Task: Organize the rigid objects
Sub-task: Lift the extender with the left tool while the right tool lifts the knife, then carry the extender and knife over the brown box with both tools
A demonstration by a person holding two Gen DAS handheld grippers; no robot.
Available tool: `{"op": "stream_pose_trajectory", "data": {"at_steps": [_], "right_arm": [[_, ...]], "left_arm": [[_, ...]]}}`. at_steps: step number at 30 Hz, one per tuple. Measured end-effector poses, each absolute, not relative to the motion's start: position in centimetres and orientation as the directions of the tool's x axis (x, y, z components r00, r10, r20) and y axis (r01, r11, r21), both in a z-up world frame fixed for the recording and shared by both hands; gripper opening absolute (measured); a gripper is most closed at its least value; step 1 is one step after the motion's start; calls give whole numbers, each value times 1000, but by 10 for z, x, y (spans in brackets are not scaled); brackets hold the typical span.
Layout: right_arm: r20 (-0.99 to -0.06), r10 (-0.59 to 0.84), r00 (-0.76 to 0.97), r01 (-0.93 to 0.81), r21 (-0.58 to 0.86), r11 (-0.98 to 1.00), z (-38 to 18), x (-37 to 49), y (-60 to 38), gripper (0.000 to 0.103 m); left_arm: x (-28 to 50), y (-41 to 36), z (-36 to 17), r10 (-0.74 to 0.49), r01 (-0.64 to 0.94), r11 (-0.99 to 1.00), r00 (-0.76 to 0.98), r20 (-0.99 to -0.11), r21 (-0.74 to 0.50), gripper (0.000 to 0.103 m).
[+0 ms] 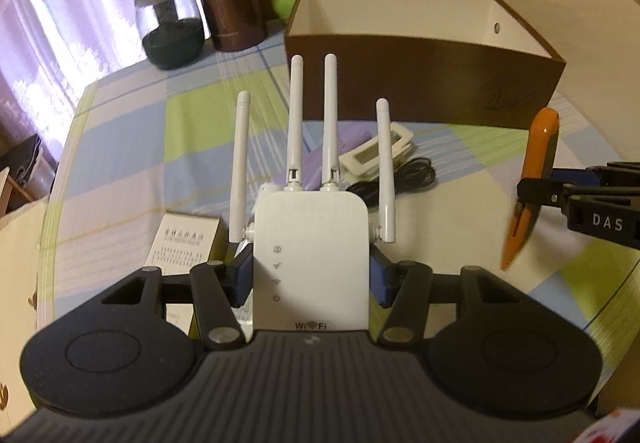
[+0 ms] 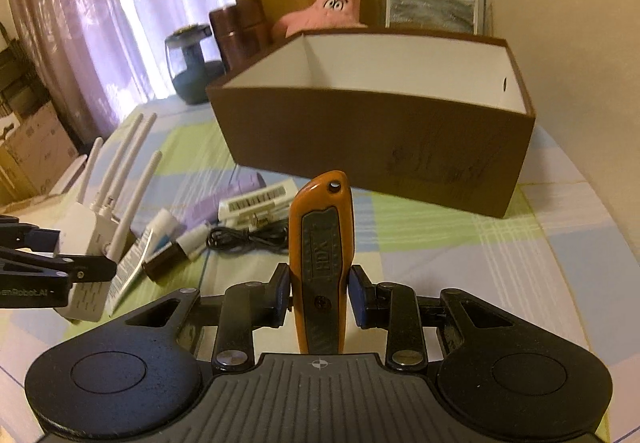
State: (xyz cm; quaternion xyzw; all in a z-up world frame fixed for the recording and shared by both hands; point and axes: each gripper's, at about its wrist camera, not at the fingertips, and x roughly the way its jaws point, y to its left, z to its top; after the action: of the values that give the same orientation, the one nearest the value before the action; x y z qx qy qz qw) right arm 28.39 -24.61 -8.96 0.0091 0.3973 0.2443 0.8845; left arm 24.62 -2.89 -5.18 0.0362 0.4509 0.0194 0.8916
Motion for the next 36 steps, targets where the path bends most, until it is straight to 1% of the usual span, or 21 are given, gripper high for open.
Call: {"op": "stream_pose_trajectory", "data": {"at_steps": [11,17,24,30,36], "right_arm": [[-654,417,632,-384,203,901,-67,279,-247,27],[-640,392,661,-345,205,916,-49,282,-245,27],[-603,358,713,-277,228,934,-28,287,-242,27],[-605,324,727,-221,241,945,-15,295,-244,27],[-611,302,732,-207,223,952,-2,304,-246,27]], "left_arm": [[267,-38,-34,17,79,993,638,-770,88,52],[285,-44,-25,-23,127,989,654,-756,79,52],[308,-58,-13,-57,201,974,659,-750,102,52],[324,-67,-3,-95,244,965,667,-739,96,52],[340,-71,3,-126,254,965,676,-726,69,52]]}}
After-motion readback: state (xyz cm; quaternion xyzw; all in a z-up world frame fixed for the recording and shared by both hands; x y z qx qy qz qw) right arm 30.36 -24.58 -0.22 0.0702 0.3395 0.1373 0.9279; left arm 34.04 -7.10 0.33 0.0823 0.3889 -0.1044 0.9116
